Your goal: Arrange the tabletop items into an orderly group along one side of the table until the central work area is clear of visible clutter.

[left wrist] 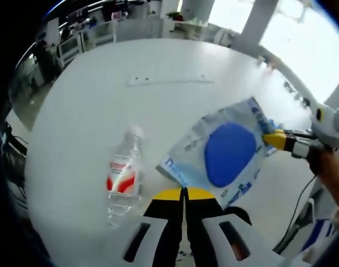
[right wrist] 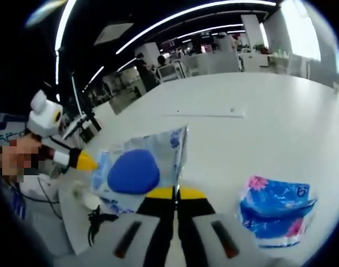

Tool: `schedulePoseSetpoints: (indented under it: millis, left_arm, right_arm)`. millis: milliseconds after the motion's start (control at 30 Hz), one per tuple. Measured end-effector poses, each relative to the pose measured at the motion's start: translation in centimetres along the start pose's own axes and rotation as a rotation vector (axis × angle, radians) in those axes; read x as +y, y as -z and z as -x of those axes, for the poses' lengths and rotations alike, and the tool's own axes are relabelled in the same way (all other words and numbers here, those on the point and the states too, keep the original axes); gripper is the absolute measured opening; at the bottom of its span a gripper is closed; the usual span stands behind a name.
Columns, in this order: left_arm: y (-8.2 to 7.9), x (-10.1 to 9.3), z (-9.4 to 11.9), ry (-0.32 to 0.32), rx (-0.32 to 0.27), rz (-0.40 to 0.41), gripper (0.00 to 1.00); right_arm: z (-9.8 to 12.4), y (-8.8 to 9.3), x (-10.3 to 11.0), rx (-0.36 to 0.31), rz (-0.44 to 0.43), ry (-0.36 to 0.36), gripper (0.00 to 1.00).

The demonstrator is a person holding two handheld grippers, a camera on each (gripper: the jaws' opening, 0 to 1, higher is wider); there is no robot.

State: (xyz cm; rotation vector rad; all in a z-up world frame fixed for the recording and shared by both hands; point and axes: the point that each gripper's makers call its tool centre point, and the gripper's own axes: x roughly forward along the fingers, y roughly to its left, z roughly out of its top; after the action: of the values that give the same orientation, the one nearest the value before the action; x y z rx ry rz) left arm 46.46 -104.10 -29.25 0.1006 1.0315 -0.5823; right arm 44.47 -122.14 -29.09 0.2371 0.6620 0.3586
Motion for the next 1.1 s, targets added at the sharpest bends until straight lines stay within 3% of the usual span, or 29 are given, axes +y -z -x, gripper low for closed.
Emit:
schedulePoseSetpoints:
  millis: [333,600,1100]
  left_arm:
    - [-1.8,-1.3,0.5,0.034,-0.038,-0.082,0.00]
    - [-2.4,-2.3,0.2,0.067,-0.045,-0.140,0.00]
    - [-3.1,-2.7,-2.2,0.104,-0.011,-0.221,0.00]
  right_arm:
    - [2.1,-0.4,-0.2,-0.026,-0.042,0.045,0.00]
    - [3.4,-0.3,-0.6,-0.045,-0.076,0.096,0.00]
    - [2.7,1.3,-2.5,-0.047,-0.160,0.189,0.00]
